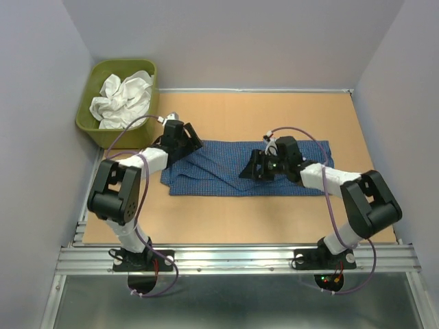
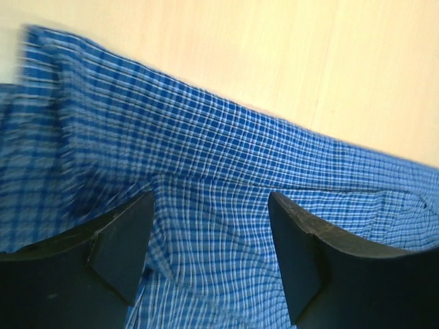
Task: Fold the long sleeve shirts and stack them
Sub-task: Fold the shirt
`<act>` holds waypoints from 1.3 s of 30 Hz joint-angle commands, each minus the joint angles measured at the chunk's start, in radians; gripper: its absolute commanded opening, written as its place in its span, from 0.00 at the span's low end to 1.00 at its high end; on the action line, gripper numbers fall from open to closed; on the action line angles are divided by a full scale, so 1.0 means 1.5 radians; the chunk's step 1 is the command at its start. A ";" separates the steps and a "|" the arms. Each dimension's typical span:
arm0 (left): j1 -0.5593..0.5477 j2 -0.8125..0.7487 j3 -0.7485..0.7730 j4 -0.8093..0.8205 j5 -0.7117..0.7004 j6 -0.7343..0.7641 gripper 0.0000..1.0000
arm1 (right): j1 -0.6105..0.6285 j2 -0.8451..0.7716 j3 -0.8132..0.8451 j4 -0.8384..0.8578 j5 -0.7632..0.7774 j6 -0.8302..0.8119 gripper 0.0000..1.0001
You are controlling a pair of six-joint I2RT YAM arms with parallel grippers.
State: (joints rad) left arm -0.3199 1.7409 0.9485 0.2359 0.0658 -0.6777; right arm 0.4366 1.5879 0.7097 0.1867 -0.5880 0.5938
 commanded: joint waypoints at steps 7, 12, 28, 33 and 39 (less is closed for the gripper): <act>-0.069 -0.208 -0.017 -0.197 -0.195 -0.127 0.85 | -0.009 -0.060 0.207 -0.300 0.509 -0.249 0.79; -0.123 -0.192 -0.047 -0.198 -0.212 -0.162 0.88 | -0.017 0.014 0.247 -0.313 0.594 -0.272 0.80; -0.143 0.046 0.102 -0.238 -0.215 -0.089 0.88 | -0.045 0.076 0.154 -0.393 0.407 -0.154 0.80; -0.140 0.161 0.209 -0.277 -0.235 -0.028 0.88 | -0.029 0.017 0.095 -0.416 0.334 -0.114 0.80; -0.128 0.287 0.405 -0.318 -0.261 0.038 0.88 | 0.061 -0.052 0.036 -0.426 0.291 -0.071 0.80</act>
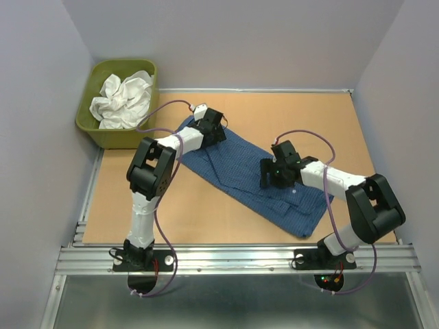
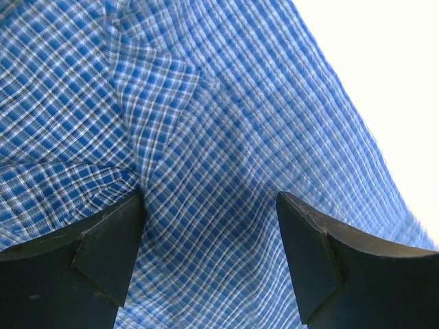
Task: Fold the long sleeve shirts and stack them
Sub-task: Fold the shirt
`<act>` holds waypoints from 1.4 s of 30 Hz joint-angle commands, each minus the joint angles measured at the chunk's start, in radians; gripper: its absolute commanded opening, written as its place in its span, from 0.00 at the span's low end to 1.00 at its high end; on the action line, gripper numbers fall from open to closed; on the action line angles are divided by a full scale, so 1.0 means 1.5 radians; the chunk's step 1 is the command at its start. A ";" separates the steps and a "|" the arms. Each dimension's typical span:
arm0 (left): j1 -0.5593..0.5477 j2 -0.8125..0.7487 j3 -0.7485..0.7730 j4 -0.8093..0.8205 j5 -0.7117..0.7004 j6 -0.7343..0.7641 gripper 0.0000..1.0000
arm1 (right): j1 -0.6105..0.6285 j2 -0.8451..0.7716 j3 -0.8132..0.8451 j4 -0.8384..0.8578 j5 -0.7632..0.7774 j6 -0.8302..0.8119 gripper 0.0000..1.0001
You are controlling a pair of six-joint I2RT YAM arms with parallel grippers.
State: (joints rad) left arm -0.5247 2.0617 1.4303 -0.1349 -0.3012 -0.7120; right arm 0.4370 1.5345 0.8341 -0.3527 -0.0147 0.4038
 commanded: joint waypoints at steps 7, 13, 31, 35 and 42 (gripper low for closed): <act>0.008 0.200 0.335 -0.069 0.015 0.166 0.89 | 0.191 0.013 -0.014 -0.059 -0.107 0.075 0.81; 0.016 0.287 0.466 -0.042 0.061 0.190 0.89 | 0.226 0.079 0.045 -0.051 -0.119 0.053 0.81; 0.061 0.091 0.404 0.112 0.086 0.237 0.93 | 0.229 0.022 0.161 -0.040 -0.022 -0.009 0.82; 0.053 -0.038 0.266 0.103 0.074 0.198 0.93 | 0.230 -0.017 0.138 -0.046 0.006 -0.021 0.80; -0.020 -0.190 0.052 0.068 0.072 0.140 0.93 | 0.229 -0.058 0.071 -0.062 -0.003 -0.020 0.70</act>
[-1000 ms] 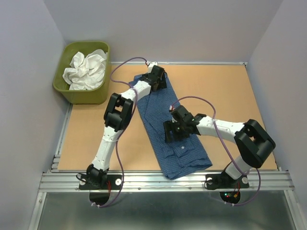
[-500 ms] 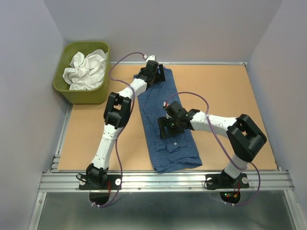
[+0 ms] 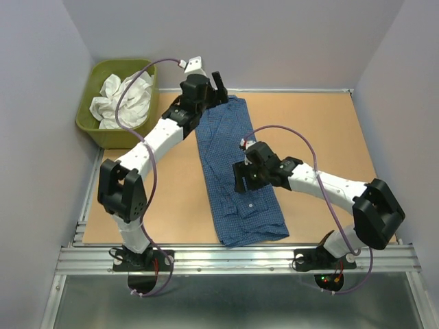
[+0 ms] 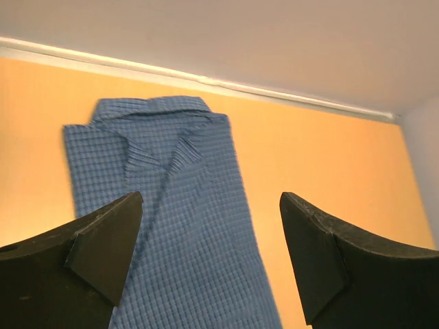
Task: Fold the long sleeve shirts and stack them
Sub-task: Fold the shirt
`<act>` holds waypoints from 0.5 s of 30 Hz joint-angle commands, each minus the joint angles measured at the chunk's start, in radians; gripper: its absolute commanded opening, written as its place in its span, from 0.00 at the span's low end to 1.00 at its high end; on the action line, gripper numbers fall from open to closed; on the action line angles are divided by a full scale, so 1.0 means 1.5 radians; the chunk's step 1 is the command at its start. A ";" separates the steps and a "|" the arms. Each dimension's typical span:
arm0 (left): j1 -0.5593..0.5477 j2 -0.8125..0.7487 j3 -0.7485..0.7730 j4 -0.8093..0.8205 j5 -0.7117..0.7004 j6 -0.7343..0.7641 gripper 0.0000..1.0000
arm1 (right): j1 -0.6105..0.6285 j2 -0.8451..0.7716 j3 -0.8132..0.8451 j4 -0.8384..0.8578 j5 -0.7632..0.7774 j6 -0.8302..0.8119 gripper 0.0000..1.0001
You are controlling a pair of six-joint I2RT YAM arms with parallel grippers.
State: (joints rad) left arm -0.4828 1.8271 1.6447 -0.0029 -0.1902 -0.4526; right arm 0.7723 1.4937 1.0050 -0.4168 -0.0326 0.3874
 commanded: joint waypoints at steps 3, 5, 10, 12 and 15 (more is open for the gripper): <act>-0.091 -0.038 -0.150 -0.029 -0.009 -0.051 0.93 | 0.006 -0.048 -0.068 -0.024 -0.009 -0.004 0.69; -0.111 -0.030 -0.175 -0.031 -0.017 -0.059 0.93 | 0.006 -0.053 -0.091 -0.025 -0.027 -0.002 0.69; -0.148 0.008 -0.200 -0.021 -0.041 -0.096 0.93 | 0.005 -0.046 -0.112 -0.024 -0.062 0.006 0.71; -0.152 0.021 -0.202 -0.013 -0.043 -0.103 0.93 | 0.006 -0.047 -0.116 -0.024 -0.065 0.004 0.71; -0.152 0.055 -0.193 -0.012 -0.055 -0.110 0.93 | 0.006 -0.034 -0.124 -0.025 -0.059 -0.003 0.72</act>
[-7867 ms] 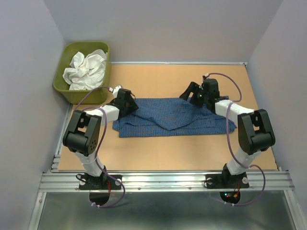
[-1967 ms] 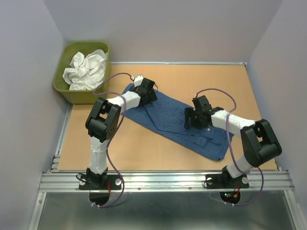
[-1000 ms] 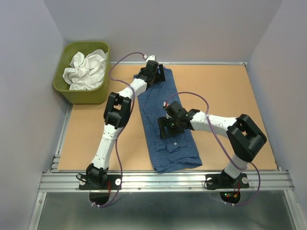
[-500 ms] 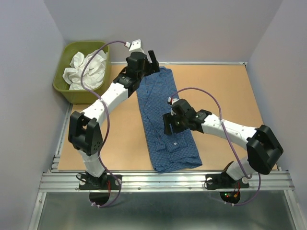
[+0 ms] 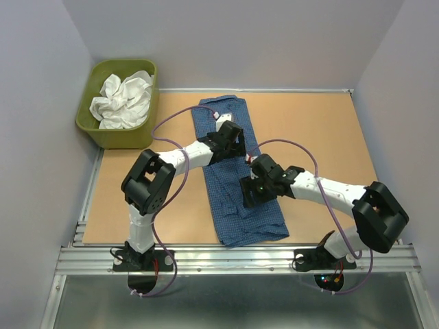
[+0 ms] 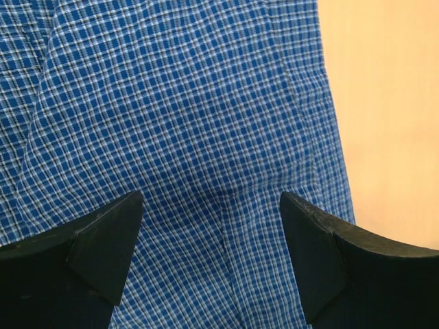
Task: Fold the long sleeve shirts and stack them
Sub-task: Fold the shirt
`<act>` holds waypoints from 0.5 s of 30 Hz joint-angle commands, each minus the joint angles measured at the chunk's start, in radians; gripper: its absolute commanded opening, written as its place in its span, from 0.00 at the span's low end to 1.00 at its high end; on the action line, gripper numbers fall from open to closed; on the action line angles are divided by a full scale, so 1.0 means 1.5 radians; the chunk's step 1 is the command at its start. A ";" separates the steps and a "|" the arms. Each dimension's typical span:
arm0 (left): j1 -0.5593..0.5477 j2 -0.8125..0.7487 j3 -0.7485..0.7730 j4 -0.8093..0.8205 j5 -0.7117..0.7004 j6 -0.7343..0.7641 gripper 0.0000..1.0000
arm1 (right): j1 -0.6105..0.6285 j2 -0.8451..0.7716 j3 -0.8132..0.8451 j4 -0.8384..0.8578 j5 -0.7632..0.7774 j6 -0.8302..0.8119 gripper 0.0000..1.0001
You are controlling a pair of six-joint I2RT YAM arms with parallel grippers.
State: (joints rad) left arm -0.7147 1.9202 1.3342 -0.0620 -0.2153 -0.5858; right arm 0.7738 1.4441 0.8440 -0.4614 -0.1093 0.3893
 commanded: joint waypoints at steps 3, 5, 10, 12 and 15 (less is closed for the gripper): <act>0.003 0.033 0.025 0.027 -0.054 -0.024 0.93 | 0.006 0.017 -0.020 0.006 0.002 -0.004 0.72; 0.006 0.059 0.033 0.027 -0.058 -0.026 0.93 | 0.005 0.040 -0.017 0.007 0.014 -0.007 0.73; 0.035 0.118 0.069 0.026 -0.061 -0.016 0.93 | 0.005 0.086 -0.001 0.017 0.064 -0.004 0.73; 0.051 0.143 0.097 0.023 -0.061 -0.005 0.93 | 0.005 0.110 0.012 0.026 0.065 -0.004 0.73; 0.064 0.171 0.148 0.019 -0.062 0.009 0.93 | 0.005 0.145 0.034 0.036 0.071 -0.008 0.74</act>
State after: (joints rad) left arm -0.6632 2.1185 1.4792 -0.0223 -0.2813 -0.6018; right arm 0.7738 1.5654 0.8749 -0.4232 -0.0463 0.3882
